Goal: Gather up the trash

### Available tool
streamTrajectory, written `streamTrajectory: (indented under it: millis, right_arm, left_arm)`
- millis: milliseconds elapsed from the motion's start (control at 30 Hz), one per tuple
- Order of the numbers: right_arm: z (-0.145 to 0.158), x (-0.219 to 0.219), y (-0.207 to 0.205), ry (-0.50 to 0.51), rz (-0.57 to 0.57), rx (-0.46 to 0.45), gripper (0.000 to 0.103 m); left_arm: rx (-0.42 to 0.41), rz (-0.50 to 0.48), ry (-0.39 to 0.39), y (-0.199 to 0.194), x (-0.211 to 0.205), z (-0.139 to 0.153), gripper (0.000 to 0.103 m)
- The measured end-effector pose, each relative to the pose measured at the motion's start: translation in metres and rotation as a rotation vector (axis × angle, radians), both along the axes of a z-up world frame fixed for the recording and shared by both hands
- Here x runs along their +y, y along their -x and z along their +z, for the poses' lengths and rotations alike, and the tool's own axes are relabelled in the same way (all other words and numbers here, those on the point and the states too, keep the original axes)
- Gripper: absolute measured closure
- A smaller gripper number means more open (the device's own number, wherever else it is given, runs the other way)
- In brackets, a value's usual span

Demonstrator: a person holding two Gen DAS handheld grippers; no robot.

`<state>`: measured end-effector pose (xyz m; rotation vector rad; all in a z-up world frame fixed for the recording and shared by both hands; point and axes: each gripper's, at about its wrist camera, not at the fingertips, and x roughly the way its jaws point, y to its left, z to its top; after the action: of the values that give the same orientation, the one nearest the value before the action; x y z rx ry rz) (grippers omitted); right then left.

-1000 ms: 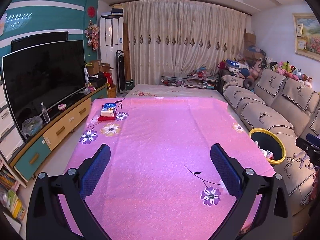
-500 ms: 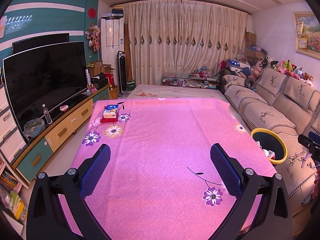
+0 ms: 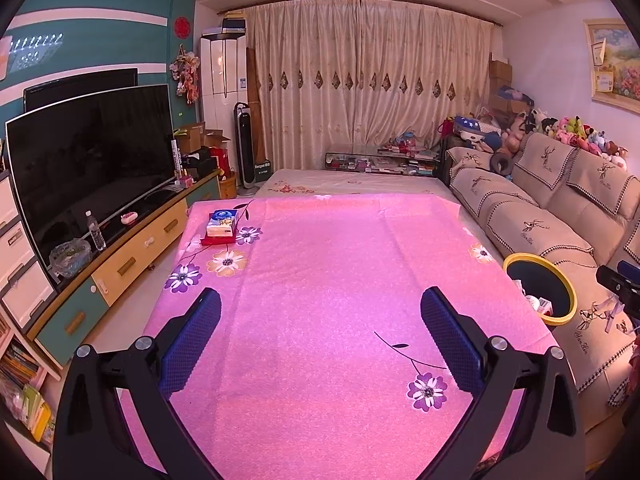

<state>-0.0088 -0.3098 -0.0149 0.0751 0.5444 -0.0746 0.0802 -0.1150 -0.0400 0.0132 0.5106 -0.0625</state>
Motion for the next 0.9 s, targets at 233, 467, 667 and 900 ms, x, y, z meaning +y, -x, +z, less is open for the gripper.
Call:
streamTrajectory:
  millis: [233,467,667,900]
  right_arm:
    - [-0.0013,-0.0012,-0.0009,-0.006,0.001,0.004,0.010]
    - [-0.0027,0.0013,-0.0022,-0.008,0.005,0.005,0.010]
    - [-0.0025,0.0011,-0.0021,-0.007,0.005,0.005,0.010]
    - [-0.0027,0.0010,-0.0025,-0.009,0.004,0.006,0.010]
  left_arm:
    - [0.004,0.006,-0.001,-0.0009,0.0013,-0.0018,0.005]
    - [0.009,0.011,-0.003,-0.0018,0.0021,-0.0034,0.005]
    - [0.008,0.013,-0.010,-0.0034,0.0012,-0.0058,0.005]
    - [0.011,0.014,-0.012,-0.0038,0.0010,-0.0063,0.005]
